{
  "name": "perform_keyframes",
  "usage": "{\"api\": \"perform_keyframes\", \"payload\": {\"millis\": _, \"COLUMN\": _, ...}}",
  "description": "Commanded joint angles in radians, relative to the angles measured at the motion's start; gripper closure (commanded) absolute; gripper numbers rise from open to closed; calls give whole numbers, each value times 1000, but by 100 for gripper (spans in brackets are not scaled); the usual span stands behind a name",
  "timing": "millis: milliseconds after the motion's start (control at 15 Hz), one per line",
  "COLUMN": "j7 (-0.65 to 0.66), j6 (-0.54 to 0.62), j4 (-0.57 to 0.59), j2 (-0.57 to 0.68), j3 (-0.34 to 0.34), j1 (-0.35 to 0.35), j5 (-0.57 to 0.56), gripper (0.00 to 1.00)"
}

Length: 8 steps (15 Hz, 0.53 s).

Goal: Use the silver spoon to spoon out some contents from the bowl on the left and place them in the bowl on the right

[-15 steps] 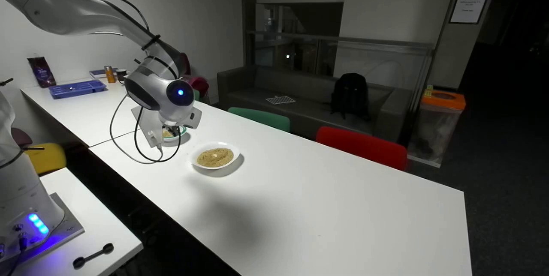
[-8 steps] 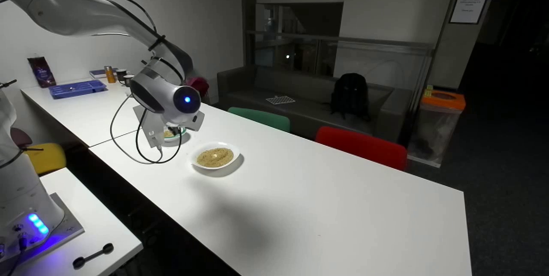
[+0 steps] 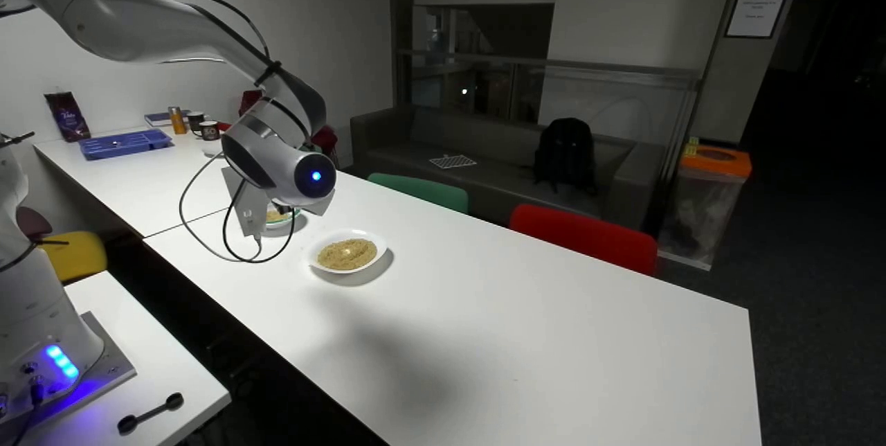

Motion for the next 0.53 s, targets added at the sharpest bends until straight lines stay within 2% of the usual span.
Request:
{"api": "perform_keyframes", "payload": {"millis": 0, "j7": 37, "j6": -94, "j4": 48, "j2": 37, "j3": 0, "j1": -28, "j5": 34, "gripper": 97}}
{"api": "perform_keyframes", "payload": {"millis": 467, "j7": 25, "j6": -127, "j4": 65, "j2": 54, "j3": -1, "j1": -37, "j5": 30, "gripper": 97}}
